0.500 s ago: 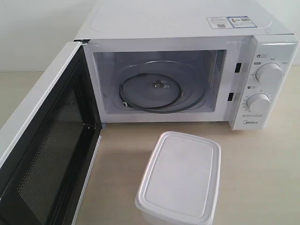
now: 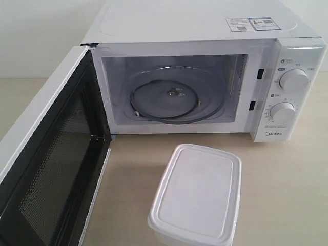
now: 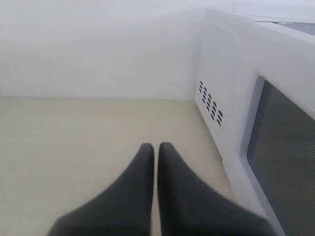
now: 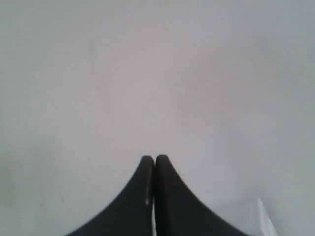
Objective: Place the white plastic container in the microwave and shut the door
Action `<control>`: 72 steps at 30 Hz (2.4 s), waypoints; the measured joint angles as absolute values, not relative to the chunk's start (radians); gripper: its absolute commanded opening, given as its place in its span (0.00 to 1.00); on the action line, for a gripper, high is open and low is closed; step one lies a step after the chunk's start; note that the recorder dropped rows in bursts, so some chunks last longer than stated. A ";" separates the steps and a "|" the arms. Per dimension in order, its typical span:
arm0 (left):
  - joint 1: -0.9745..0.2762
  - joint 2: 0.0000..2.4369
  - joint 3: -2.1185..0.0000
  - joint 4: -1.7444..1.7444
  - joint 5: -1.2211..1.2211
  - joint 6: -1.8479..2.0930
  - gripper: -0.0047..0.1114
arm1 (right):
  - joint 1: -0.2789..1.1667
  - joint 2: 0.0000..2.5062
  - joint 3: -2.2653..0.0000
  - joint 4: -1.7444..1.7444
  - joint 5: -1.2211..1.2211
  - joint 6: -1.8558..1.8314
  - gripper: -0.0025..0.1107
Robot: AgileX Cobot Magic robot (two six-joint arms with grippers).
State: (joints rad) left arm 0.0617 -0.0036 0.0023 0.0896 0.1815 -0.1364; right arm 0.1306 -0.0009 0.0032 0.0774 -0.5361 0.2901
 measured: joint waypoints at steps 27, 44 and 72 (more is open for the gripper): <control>0.062 -0.004 0.002 0.090 0.181 -0.136 0.07 | 0.131 0.354 -0.555 0.127 0.911 0.294 0.02; 0.062 -0.004 0.002 0.090 0.181 -0.136 0.07 | 0.208 0.470 -0.481 0.468 0.966 -0.121 0.02; 0.062 -0.004 0.002 0.090 0.181 -0.136 0.07 | 0.208 1.030 -0.438 1.615 0.730 -1.105 0.02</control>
